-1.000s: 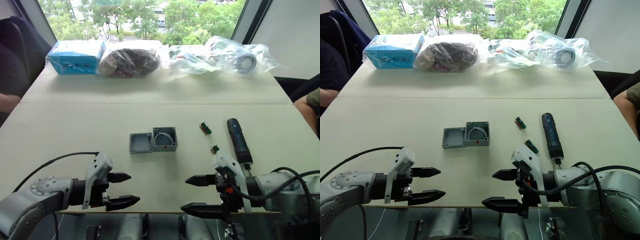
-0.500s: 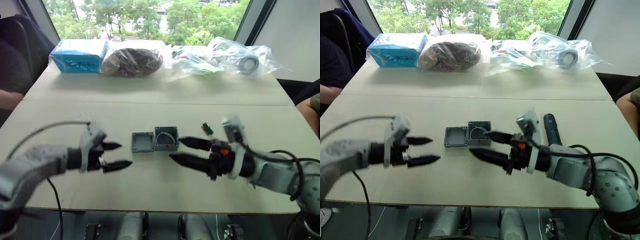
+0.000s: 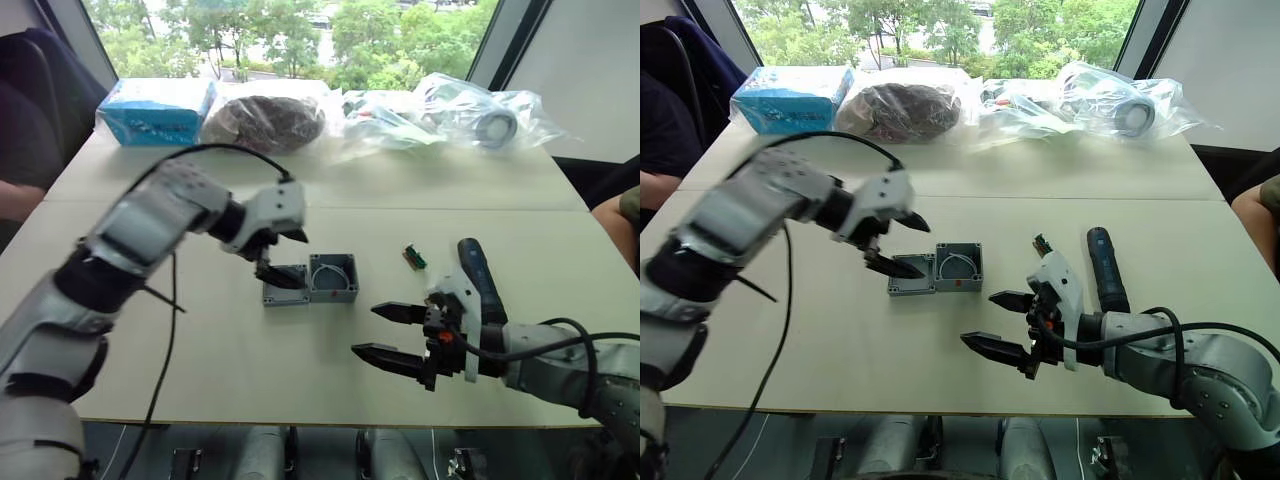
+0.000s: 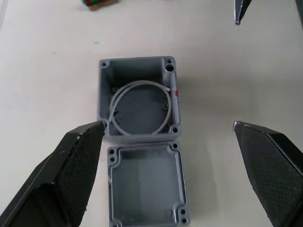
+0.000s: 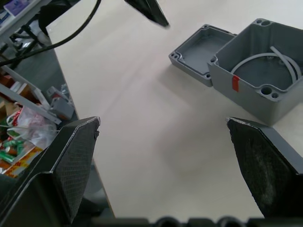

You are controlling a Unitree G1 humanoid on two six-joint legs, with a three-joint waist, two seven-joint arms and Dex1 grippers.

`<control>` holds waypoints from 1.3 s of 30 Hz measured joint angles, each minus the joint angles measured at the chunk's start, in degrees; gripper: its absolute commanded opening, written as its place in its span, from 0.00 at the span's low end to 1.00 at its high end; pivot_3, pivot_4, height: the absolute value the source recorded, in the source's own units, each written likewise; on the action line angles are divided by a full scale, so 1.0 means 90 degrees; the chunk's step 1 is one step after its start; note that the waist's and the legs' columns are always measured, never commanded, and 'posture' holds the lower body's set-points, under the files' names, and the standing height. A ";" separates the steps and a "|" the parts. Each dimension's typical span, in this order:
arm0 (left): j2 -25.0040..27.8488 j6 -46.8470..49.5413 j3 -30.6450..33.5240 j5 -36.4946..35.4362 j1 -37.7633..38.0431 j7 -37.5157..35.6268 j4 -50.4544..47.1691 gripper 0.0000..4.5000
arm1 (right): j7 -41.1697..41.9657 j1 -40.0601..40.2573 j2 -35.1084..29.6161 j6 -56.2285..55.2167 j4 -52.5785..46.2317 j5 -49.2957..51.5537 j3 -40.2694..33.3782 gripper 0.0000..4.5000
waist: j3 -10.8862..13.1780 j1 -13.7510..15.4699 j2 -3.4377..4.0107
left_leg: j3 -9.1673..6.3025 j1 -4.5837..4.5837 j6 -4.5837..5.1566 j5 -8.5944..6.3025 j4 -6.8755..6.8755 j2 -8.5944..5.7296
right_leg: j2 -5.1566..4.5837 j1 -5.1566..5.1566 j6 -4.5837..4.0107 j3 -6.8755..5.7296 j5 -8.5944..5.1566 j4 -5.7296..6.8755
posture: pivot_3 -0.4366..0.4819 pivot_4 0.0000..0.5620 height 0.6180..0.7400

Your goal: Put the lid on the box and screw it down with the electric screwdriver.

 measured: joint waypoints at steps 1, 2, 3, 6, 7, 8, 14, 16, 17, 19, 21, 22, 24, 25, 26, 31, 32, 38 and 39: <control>-0.0223 -0.0051 -0.0178 0.0161 -0.0027 -0.0049 0.0154 0.99 | -0.0051 0.0021 0.0074 -0.0013 -0.0018 -0.0062 0.0032 1.00 | 0.0001 -0.0012 -0.0001 | 0.0006 -0.0003 -0.0008 0.0005 0.0002 0.0000 | 0.0000 -0.0013 0.0007 0.0012 -0.0004 0.0015 | 0.48 0.27 1.00; -0.0409 -0.0110 -0.0316 0.0289 -0.0057 -0.0078 0.0276 0.99 | -0.0096 0.0032 0.0133 -0.0015 -0.0018 -0.0110 0.0070 1.00 | 0.0001 -0.0017 -0.0002 | 0.0006 -0.0004 -0.0008 0.0005 0.0004 0.0000 | 0.0001 -0.0020 0.0012 0.0015 -0.0008 0.0027 | 0.48 0.27 1.00; -0.0541 -0.0153 -0.0453 0.0412 -0.0111 -0.0118 0.0385 0.99 | -0.0123 0.0055 0.0179 -0.0016 -0.0025 -0.0149 0.0090 1.00 | 0.0002 -0.0017 -0.0003 | 0.0006 -0.0005 -0.0007 0.0004 0.0005 0.0006 | 0.0006 -0.0024 0.0012 0.0018 -0.0009 0.0029 | 0.48 0.27 1.00; -0.0883 -0.0303 -0.0647 0.0801 -0.0249 -0.0164 0.0771 0.99 | -0.0197 0.0109 0.0276 -0.0024 -0.0070 -0.0274 0.0101 1.00 | 0.0002 -0.0011 -0.0002 | 0.0002 -0.0006 0.0000 0.0000 0.0018 0.0023 | 0.0024 -0.0022 0.0011 0.0019 -0.0009 0.0036 | 0.48 0.27 1.00; -0.0962 -0.0343 -0.0667 0.0920 -0.0255 -0.0186 0.0874 0.99 | -0.0226 0.0119 0.0307 -0.0025 -0.0077 -0.0296 0.0100 1.00 | 0.0001 -0.0014 -0.0001 | 0.0000 -0.0006 0.0001 -0.0001 0.0025 0.0028 | 0.0027 -0.0022 0.0011 0.0019 -0.0009 0.0039 | 0.48 0.27 1.00; -0.1019 -0.0387 -0.0713 0.1025 -0.0258 -0.0204 0.0953 0.99 | -0.0248 0.0134 0.0349 -0.0027 -0.0085 -0.0333 0.0099 1.00 | 0.0001 -0.0013 -0.0001 | -0.0001 -0.0006 0.0002 -0.0001 0.0030 0.0029 | 0.0028 -0.0021 0.0011 0.0019 -0.0009 0.0041 | 0.48 0.27 1.00; -0.1337 -0.0515 -0.0784 0.1493 -0.0256 -0.0245 0.1291 0.87 | -0.0429 0.0294 0.0523 -0.0045 -0.0137 -0.0476 0.0094 1.00 | 0.0001 -0.0004 -0.0001 | -0.0008 -0.0036 0.0019 -0.0011 0.0075 0.0030 | 0.0027 -0.0029 0.0011 0.0018 -0.0008 0.0050 | 0.48 0.27 1.00; -0.1428 -0.0587 -0.0781 0.1582 -0.0253 -0.0242 0.1367 0.70 | -0.0504 0.0323 0.0583 -0.0045 -0.0160 -0.0483 0.0094 1.00 | 0.0001 0.0005 -0.0001 | -0.0010 -0.0040 0.0022 -0.0013 0.0083 0.0030 | 0.0026 -0.0028 0.0011 0.0018 -0.0008 0.0050 | 0.48 0.27 1.00; -0.1491 -0.0601 -0.0777 0.1627 -0.0247 -0.0218 0.1429 0.64 | -0.0542 0.0328 0.0624 -0.0045 -0.0190 -0.0487 0.0096 1.00 | 0.0001 0.0006 -0.0001 | -0.0010 -0.0042 0.0023 -0.0013 0.0084 0.0029 | 0.0025 -0.0029 0.0011 0.0018 -0.0007 0.0050 | 0.48 0.27 1.00; -0.1585 -0.0688 -0.0777 0.1731 -0.0224 -0.0141 0.1513 0.47 | -0.0609 0.0327 0.0681 -0.0045 -0.0266 -0.0487 0.0096 1.00 | 0.0001 0.0000 -0.0001 | -0.0011 -0.0045 0.0024 -0.0014 0.0085 0.0029 | 0.0025 -0.0031 0.0011 0.0018 -0.0007 0.0050 | 0.48 0.27 1.00; -0.1622 -0.0705 -0.0777 0.1809 -0.0209 -0.0122 0.1546 0.35 | -0.0662 0.0327 0.0719 -0.0044 -0.0269 -0.0489 0.0097 1.00 | 0.0001 -0.0007 -0.0001 | -0.0011 -0.0045 0.0024 -0.0014 0.0084 0.0029 | 0.0026 -0.0032 0.0011 0.0018 -0.0007 0.0051 | 0.48 0.27 1.00; -0.1629 -0.0711 -0.0777 0.1816 -0.0189 -0.0145 0.1550 0.22 | -0.0685 0.0325 0.0722 -0.0043 -0.0268 -0.0491 0.0096 1.00 | 0.0001 -0.0008 0.0000 | -0.0011 -0.0045 0.0024 -0.0014 0.0085 0.0029 | 0.0026 -0.0033 0.0011 0.0018 -0.0007 0.0052 | 0.48 0.27 1.00; -0.1679 -0.0711 -0.0777 0.1823 -0.0147 -0.0183 0.1550 0.11 | -0.0718 0.0305 0.0725 -0.0041 -0.0268 -0.0491 0.0096 1.00 | 0.0001 0.0002 0.0000 | -0.0012 -0.0045 0.0024 -0.0014 0.0085 0.0029 | 0.0026 -0.0032 0.0011 0.0017 -0.0007 0.0053 | 0.48 0.27 1.00; -0.1691 -0.0715 -0.0775 0.1855 -0.0131 -0.0186 0.1548 0.01 | -0.0731 0.0286 0.0733 -0.0037 -0.0268 -0.0491 0.0096 1.00 | 0.0001 0.0003 0.0000 | -0.0012 -0.0045 0.0024 -0.0014 0.0085 0.0029 | 0.0025 -0.0032 0.0011 0.0017 -0.0007 0.0053 | 0.48 0.27 1.00; -0.1686 -0.0749 -0.0757 0.1939 -0.0127 -0.0163 0.1552 0.00 | -0.0745 0.0261 0.0739 -0.0036 -0.0268 -0.0490 0.0096 1.00 | 0.0000 0.0005 0.0000 | -0.0012 -0.0045 0.0024 -0.0014 0.0087 0.0029 | 0.0025 -0.0031 0.0010 0.0017 -0.0007 0.0053 | 0.48 0.27 1.00; -0.1753 -0.0815 -0.0717 0.2091 -0.0104 -0.0166 0.1597 0.00 | -0.0802 0.0233 0.0742 -0.0018 -0.0264 -0.0488 0.0096 1.00 | -0.0001 0.0005 0.0001 | -0.0015 -0.0044 0.0025 -0.0015 0.0087 0.0029 | 0.0026 -0.0030 0.0011 0.0015 -0.0006 0.0053 | 0.48 0.27 1.00; -0.1769 -0.0850 -0.0710 0.2099 -0.0104 -0.0162 0.1634 0.00 | -0.0806 0.0233 0.0741 0.0001 -0.0264 -0.0488 0.0096 1.00 | -0.0002 0.0006 0.0001 | -0.0015 -0.0044 0.0025 -0.0015 0.0087 0.0029 | 0.0026 -0.0028 0.0011 0.0014 -0.0006 0.0053 | 0.48 0.27 1.00; -0.1865 -0.2153 -0.0395 0.2000 -0.0111 -0.0408 0.2322 0.00 | -0.0807 0.0277 0.0733 0.0090 -0.0264 -0.0483 0.0092 1.00 | -0.0001 -0.0001 0.0001 | -0.0014 -0.0051 0.0025 -0.0015 0.0089 0.0028 | 0.0025 -0.0039 0.0010 0.0014 -0.0006 0.0056 | 0.48 0.27 1.00; -0.1838 -0.2683 -0.0329 0.1948 -0.0144 -0.0628 0.2485 0.00 | -0.0805 0.0296 0.0723 0.0095 -0.0264 -0.0482 0.0088 1.00 | -0.0001 -0.0003 0.0001 | -0.0014 -0.0055 0.0025 -0.0015 0.0089 0.0028 | 0.0025 -0.0044 0.0010 0.0014 -0.0006 0.0058 | 0.48 0.27 1.00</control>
